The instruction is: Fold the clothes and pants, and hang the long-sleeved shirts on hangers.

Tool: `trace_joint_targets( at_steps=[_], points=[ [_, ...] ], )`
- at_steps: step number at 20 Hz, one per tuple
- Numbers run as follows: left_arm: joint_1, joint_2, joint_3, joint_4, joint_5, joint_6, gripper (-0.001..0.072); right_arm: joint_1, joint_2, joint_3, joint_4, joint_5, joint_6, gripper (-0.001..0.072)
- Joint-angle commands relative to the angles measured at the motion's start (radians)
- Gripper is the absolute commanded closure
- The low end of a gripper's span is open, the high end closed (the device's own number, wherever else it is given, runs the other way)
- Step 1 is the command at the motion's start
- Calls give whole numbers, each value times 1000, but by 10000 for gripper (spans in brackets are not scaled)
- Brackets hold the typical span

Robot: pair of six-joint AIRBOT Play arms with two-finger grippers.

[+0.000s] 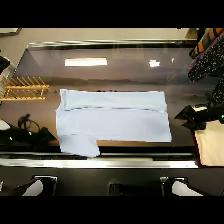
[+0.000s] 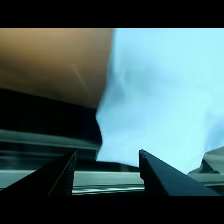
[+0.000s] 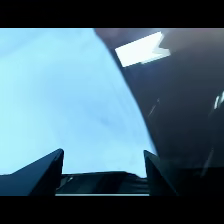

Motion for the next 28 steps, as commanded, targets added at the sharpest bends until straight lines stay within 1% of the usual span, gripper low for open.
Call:
trace_joint_targets(
  at_steps=[1, 3, 5, 9, 10, 11, 12, 13, 14, 15, 17, 18, 19, 21, 22, 24, 25, 28],
  points=[
    [2, 63, -198, -143, 117, 95, 252, -2, 70, -73, 63, 3, -13, 171],
    [-6, 58, -234, -185, 171, 130, 252, -2, 105, -75, 80, 13, -10, 177],
    [-16, 47, -250, -190, 214, 132, 252, -2, 138, -75, 94, 18, -10, 177],
    [-21, 18, -254, -213, 235, 167, 259, -2, 198, -75, 97, 18, -10, 178],
    [-26, 16, -254, -214, 234, 172, 329, -2, 210, -75, 98, 19, -8, 178],
    [-31, 15, -255, -220, 230, 186, 498, -2, 220, -75, 99, 24, 1, 180],
    [-37, 15, -255, -223, 217, 196, 644, -3, 230, -75, 99, 33, 12, 193],
    [-41, 15, -255, -226, 205, 204, 688, -3, 237, -75, 103, 46, 17, 206],
    [-41, 15, -255, -227, 193, 207, 688, -3, 242, -75, 119, 68, 25, 208],
    [-40, 15, -254, -227, 185, 206, 689, -3, 243, -74, 138, 96, 28, 237],
    [-41, 15, -254, -227, 163, 207, 689, -5, 243, -73, 181, 108, 32, 236],
    [-41, 15, -254, -227, 158, 207, 689, -5, 242, -68, 173, 97, 31, 236],
    [-40, 15, -254, -227, 156, 207, 689, -5, 241, -65, 133, 90, 26, 234],
    [-40, 15, -254, -227, 156, 207, 689, -5, 219, -65, -13, 92, 28, 225],
    [-40, 15, -253, -227, 155, 207, 689, -5, 198, -71, -55, 81, 27, 223],
    [-41, 15, -253, -227, 153, 207, 689, -5, 132, -77, -62, 82, 0, 208],
    [-40, 15, -253, -227, 153, 207, 689, -5, 93, -77, -62, 88, -11, 162],
    [-41, 15, -251, -227, 153, 207, 689, -5, -7, -78, -64, 100, -57, 160]
  ],
)
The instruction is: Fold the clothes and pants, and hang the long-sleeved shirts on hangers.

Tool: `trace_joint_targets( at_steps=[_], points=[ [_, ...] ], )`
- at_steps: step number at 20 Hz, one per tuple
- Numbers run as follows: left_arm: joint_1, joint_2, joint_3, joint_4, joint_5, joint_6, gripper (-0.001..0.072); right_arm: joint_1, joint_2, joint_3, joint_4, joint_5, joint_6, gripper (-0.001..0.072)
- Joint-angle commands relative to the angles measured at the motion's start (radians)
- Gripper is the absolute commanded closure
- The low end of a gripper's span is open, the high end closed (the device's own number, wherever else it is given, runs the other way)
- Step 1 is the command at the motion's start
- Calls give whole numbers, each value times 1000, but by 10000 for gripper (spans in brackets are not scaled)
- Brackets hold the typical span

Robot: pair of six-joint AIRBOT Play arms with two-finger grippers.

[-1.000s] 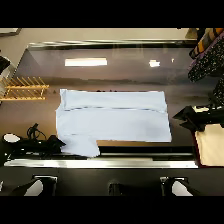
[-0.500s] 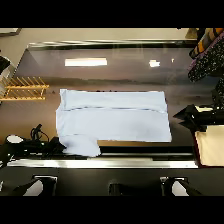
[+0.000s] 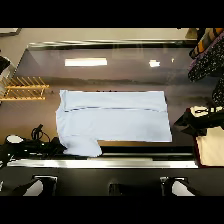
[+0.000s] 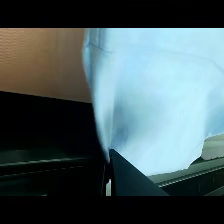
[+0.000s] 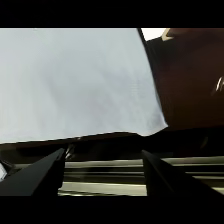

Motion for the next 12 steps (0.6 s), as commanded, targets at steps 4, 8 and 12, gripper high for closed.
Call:
trace_joint_targets(
  at_steps=[4, 8, 12],
  points=[
    [0, 0, 2, 0, -3, 0, 688, -1, -136, -65, -60, -7, -87, 161],
    [0, 0, 2, 0, -3, 0, 689, -1, -140, -161, -25, -80, -135, 176],
    [0, -1, 2, 0, -2, 0, 689, 0, -140, -181, 3, -139, -147, 191]
  ],
)
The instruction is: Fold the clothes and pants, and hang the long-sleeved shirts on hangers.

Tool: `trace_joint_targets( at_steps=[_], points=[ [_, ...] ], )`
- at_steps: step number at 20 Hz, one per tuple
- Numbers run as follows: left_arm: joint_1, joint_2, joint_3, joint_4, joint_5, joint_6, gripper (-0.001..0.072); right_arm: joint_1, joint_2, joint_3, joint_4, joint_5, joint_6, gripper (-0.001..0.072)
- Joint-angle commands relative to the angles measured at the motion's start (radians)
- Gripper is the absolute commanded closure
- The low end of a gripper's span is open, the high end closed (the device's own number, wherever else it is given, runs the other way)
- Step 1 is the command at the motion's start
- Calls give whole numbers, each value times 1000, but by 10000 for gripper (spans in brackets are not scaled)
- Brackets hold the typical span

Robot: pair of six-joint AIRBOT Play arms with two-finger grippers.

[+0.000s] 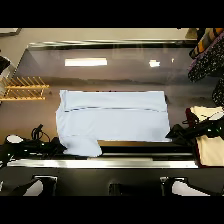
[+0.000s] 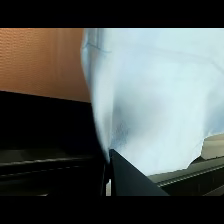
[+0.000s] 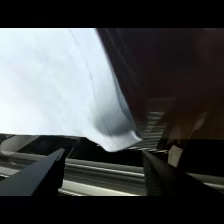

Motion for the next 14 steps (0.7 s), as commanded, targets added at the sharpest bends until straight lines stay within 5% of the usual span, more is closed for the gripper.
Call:
trace_joint_targets(
  at_steps=[1, 3, 9, 11, 14],
  points=[
    [0, 0, 1, 0, 1, 0, 689, 0, -3, -22, 18, -69, -17, 193],
    [0, 0, 1, 0, 1, 0, 689, 0, -3, -22, 19, -99, -7, 198],
    [0, 0, 2, 0, 1, 0, 689, 0, -3, -43, 109, -113, -64, 406],
    [0, 0, 2, 0, 0, -1, 689, 0, -3, -43, 149, -53, -126, 678],
    [1, 9, 4, -3, -2, -1, 689, 0, 4, -43, 181, 25, -148, 680]
  ],
)
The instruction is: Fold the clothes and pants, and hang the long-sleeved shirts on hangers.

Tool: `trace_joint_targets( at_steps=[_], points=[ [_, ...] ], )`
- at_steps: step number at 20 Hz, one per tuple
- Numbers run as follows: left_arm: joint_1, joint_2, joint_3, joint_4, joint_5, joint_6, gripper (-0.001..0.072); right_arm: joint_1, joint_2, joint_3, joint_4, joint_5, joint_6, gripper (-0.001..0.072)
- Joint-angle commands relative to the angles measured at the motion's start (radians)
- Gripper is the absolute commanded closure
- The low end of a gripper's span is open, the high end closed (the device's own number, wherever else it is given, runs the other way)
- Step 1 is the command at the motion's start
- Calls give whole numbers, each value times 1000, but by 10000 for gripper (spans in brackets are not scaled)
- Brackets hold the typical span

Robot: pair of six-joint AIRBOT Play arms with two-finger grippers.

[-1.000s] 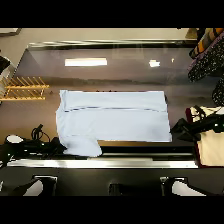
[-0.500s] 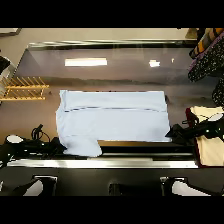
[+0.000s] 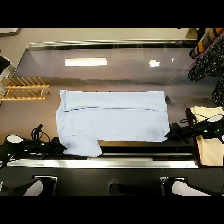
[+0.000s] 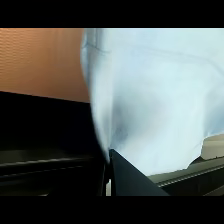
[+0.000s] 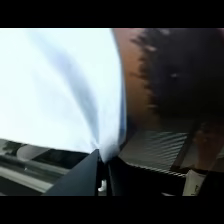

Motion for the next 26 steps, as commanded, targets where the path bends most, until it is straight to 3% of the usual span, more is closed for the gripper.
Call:
trace_joint_targets(
  at_steps=[1, 5, 10, 14, 18, 21, 26],
  points=[
    [6, 14, 10, -2, -14, -2, 690, 0, 20, -2, 48, 84, -37, 680],
    [44, 92, 90, 0, -137, -40, 690, 0, 138, -2, 7, 143, 52, 681],
    [53, 317, 170, 116, -308, -205, 690, 0, 357, -3, -106, 236, 193, 681],
    [51, 400, 232, 137, -377, -256, 692, 1, 458, -3, -82, 251, 214, 682],
    [2, 258, 390, 133, -290, -256, 692, 126, 401, 3, -50, 81, 175, 682],
    [-76, 51, 546, 133, -211, -255, 692, 203, 300, 74, -58, -72, 222, 682],
    [-166, -291, 815, 127, -163, -256, 692, 214, 89, 264, -53, -131, 234, 682]
  ],
)
